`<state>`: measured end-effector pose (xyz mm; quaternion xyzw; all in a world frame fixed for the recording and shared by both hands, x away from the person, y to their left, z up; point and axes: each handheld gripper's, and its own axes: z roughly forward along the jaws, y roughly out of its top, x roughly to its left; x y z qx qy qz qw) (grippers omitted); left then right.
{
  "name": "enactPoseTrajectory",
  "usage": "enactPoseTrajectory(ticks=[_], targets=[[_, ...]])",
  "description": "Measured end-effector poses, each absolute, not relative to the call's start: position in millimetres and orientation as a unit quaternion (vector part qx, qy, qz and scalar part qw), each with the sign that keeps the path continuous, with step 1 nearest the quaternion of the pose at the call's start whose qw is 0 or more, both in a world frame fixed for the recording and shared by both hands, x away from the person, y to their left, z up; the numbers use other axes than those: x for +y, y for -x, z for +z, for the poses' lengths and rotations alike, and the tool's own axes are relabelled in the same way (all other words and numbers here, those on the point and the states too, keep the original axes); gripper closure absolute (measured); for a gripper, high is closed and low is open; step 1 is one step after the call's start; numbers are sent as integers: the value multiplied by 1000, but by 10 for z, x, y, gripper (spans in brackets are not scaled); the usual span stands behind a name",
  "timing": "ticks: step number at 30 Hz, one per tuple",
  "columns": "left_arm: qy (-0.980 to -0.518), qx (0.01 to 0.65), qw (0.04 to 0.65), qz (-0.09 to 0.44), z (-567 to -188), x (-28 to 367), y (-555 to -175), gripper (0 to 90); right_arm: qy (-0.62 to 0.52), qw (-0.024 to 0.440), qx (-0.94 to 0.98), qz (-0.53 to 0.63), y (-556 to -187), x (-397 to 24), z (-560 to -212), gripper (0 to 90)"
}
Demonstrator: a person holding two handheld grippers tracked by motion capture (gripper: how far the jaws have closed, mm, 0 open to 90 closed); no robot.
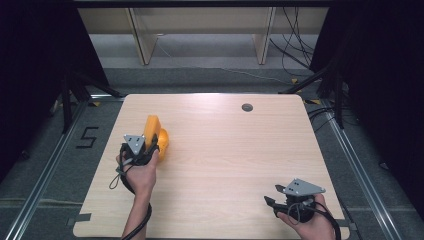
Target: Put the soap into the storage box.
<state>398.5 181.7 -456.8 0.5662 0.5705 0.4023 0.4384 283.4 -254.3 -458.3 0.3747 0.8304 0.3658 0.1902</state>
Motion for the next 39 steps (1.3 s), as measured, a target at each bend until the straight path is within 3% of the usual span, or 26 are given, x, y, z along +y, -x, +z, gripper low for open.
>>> enactPoseTrajectory(ticks=[39], targets=[[-592, 569, 415, 392, -4961, 1823, -4132, 600, -376, 178, 834, 363, -2831, -2534, -4592, 449]])
